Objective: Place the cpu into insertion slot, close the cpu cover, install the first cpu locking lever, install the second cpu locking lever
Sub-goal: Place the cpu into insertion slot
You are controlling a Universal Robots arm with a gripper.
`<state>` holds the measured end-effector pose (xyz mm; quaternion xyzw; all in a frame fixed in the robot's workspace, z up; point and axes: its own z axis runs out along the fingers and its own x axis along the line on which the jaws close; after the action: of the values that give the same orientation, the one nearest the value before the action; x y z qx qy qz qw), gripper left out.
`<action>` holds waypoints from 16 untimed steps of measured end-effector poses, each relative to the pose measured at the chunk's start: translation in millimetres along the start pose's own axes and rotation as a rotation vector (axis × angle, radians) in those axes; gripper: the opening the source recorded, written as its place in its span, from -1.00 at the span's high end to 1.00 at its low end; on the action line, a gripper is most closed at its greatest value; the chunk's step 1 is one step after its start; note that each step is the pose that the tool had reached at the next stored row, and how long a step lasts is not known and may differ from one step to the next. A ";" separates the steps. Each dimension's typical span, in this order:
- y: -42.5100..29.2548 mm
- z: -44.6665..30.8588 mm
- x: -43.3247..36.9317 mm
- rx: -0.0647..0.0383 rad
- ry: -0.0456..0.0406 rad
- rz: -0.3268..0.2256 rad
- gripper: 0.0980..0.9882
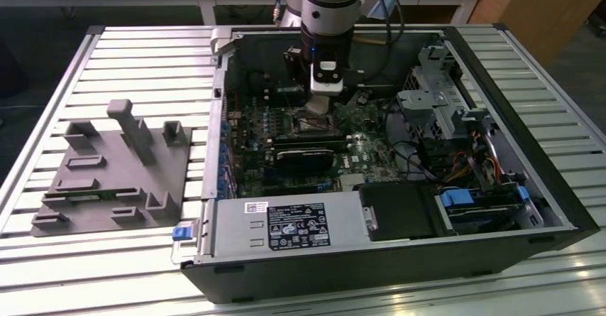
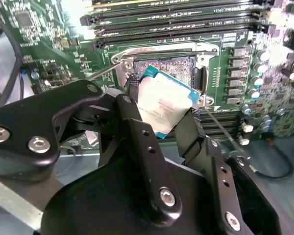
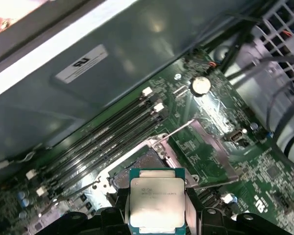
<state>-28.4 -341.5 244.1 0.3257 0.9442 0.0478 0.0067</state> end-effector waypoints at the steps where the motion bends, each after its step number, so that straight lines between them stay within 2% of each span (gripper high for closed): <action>1: 0.0 0.1 0.0 0.000 -0.0015 0.016 0.01; 16: -0.1 1.6 0.0 -0.004 -0.0251 0.257 0.01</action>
<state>-28.4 -341.5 242.5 0.4446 0.8945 0.0460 0.0130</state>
